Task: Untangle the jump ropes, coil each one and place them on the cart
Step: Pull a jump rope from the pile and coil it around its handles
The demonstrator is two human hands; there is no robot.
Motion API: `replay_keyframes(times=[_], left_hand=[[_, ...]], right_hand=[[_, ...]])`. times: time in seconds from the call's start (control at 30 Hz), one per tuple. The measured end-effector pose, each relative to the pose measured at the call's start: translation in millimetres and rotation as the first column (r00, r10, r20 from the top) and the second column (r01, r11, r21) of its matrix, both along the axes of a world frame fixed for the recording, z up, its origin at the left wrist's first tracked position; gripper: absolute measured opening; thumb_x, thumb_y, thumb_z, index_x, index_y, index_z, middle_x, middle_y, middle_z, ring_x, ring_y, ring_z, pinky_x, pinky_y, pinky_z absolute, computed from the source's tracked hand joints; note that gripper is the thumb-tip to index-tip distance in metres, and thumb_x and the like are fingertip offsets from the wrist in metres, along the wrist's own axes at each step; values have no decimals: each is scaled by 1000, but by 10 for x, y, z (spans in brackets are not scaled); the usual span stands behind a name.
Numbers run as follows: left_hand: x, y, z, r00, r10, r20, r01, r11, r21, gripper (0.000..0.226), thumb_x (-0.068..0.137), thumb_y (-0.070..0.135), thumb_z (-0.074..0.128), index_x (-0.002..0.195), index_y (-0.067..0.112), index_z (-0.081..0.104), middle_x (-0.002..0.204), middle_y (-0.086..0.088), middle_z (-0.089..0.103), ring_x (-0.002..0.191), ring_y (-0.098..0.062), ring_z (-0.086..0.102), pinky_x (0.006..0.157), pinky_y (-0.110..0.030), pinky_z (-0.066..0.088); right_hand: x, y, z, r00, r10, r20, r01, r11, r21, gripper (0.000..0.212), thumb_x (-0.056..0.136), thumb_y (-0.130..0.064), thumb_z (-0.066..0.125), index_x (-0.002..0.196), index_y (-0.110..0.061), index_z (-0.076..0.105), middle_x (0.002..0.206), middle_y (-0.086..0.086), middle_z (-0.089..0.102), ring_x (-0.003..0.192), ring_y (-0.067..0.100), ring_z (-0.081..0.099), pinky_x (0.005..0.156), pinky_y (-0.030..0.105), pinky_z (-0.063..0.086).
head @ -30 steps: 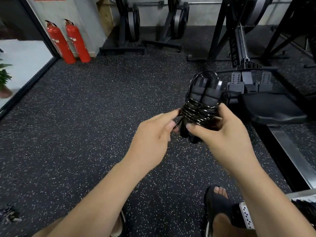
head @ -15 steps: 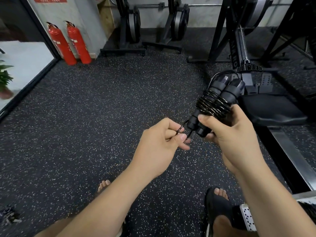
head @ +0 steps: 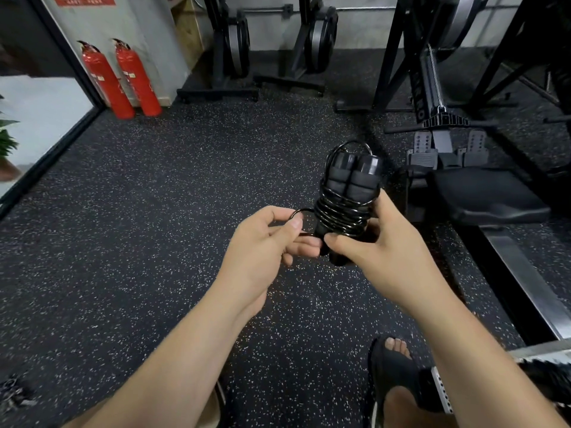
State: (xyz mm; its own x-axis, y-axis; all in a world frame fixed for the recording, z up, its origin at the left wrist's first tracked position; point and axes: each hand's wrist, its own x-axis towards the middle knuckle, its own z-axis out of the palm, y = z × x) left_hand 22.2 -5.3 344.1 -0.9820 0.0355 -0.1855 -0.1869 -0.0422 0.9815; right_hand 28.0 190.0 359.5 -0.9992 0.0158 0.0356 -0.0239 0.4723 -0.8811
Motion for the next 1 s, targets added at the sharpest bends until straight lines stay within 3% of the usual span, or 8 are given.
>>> replay_keyframes(times=[0.17, 0.23, 0.4, 0.53, 0.67, 0.73, 0.8, 1.0], left_hand=[[-48, -65, -3, 999, 26, -31, -27, 1000, -15, 16, 111, 19, 59, 121, 6, 63, 88, -14, 80, 70, -16, 68, 66, -29, 45], [-62, -97, 14, 1000, 17, -8, -17, 1000, 13, 15, 111, 16, 58, 120, 5, 64, 87, -14, 80, 69, -14, 67, 65, -27, 45], [-111, -133, 41, 999, 34, 30, -35, 998, 52, 12, 110, 12, 57, 114, 7, 68, 81, -10, 77, 64, -11, 62, 65, -25, 44], [-170, -116, -3, 988, 146, 51, -150, 985, 80, 16, 110, 8, 55, 103, 11, 69, 69, 1, 69, 61, -9, 55, 68, -28, 43], [-163, -93, -53, 969, 190, -155, -217, 959, -183, 15, 110, 18, 59, 99, 19, 68, 75, 6, 74, 64, -10, 61, 69, -29, 49], [-139, -73, -52, 933, 166, -319, -291, 871, -396, 14, 109, 24, 61, 97, 28, 67, 78, 9, 75, 69, -11, 65, 70, -26, 50], [-140, -59, -48, 908, 169, -384, -348, 813, -467, 14, 109, 27, 62, 97, 31, 67, 79, 12, 75, 72, -9, 66, 71, -25, 51], [-232, -55, -78, 966, 253, -56, -257, 962, -91, 18, 108, 10, 58, 99, 15, 74, 78, 5, 74, 61, -4, 59, 67, -30, 43]], right_hand=[[5, -55, 12, 989, 87, 123, -49, 958, -284, 48, 89, -13, 83, 122, -43, 66, 103, -8, 81, 94, 13, 78, 80, 41, 66], [-8, -48, 17, 986, 98, 134, -57, 957, -284, 47, 88, -12, 82, 120, -44, 67, 104, -5, 81, 94, 20, 79, 77, 48, 68], [-1, -85, 19, 977, 153, 151, -123, 974, -189, 50, 84, -13, 80, 115, -49, 64, 94, -9, 79, 76, 27, 79, 63, 39, 65], [1, -108, 32, 939, 267, 218, -192, 930, -314, 53, 87, -2, 78, 125, -37, 64, 100, 0, 79, 79, 24, 76, 59, 34, 58], [38, -108, 42, 885, 367, 288, -229, 879, -418, 53, 90, 3, 76, 132, -25, 63, 109, 7, 79, 85, 19, 74, 57, 32, 55], [39, -108, 41, 871, 388, 301, -222, 858, -463, 52, 90, 3, 76, 132, -23, 63, 110, 7, 79, 84, 17, 73, 55, 30, 54], [29, -100, 47, 868, 393, 305, -207, 843, -497, 50, 89, 3, 76, 130, -22, 63, 107, 3, 80, 82, 16, 72, 54, 30, 53], [32, -99, 14, 889, 383, 251, -291, 896, -336, 57, 89, 1, 78, 131, -35, 62, 103, 4, 79, 80, 19, 73, 59, 33, 57]])
